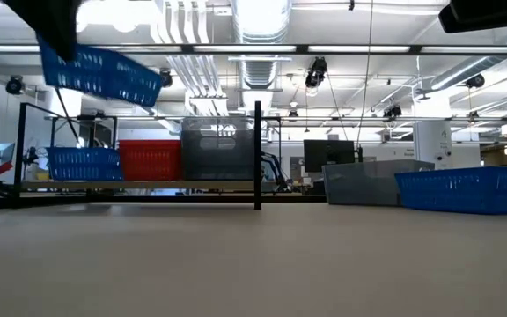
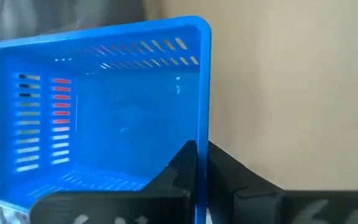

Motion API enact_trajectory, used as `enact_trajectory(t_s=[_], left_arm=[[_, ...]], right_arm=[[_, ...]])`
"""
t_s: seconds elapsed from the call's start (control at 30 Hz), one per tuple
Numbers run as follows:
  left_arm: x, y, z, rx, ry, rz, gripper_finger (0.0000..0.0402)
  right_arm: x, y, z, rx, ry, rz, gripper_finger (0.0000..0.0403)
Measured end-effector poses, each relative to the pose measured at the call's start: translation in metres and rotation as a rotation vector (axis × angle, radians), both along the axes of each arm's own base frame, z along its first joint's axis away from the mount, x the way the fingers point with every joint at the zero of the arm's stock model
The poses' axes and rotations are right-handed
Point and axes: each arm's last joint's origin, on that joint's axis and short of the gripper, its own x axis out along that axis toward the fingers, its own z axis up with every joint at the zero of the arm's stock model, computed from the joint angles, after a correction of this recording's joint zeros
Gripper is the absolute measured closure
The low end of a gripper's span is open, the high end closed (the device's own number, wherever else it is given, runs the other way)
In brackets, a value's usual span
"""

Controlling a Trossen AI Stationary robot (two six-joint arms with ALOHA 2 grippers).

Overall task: Stack baskets on shelf by color
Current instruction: Stack the bottom blue bin on the blue bin on the shelf

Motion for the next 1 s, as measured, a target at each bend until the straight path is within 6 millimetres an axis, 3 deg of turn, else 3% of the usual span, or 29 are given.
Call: enact_trajectory(t_s=[0.2,0.4,0.67,1.0], left_arm=[[-0.031,0.060,-0.009,0.045,-0.041,0.222,0.0401],[-0.053,0.092,-0.035,0.064,0.008,0.237,0.0401],[-0.065,0.108,-0.061,0.094,0.001,0.221,0.0401],[-0.068,0.108,-0.064,0.033,-0.082,0.178,0.0401]], right_arm=[[0.000,0.000,-0.001,0.004,0.004,0.003,0.0326],[0.000,0.000,-0.001,0.005,0.003,0.003,0.0326],[0.000,0.000,-0.001,0.006,0.003,0.003,0.0326],[0.000,0.000,-0.001,0.011,-0.002,0.004,0.0326]])
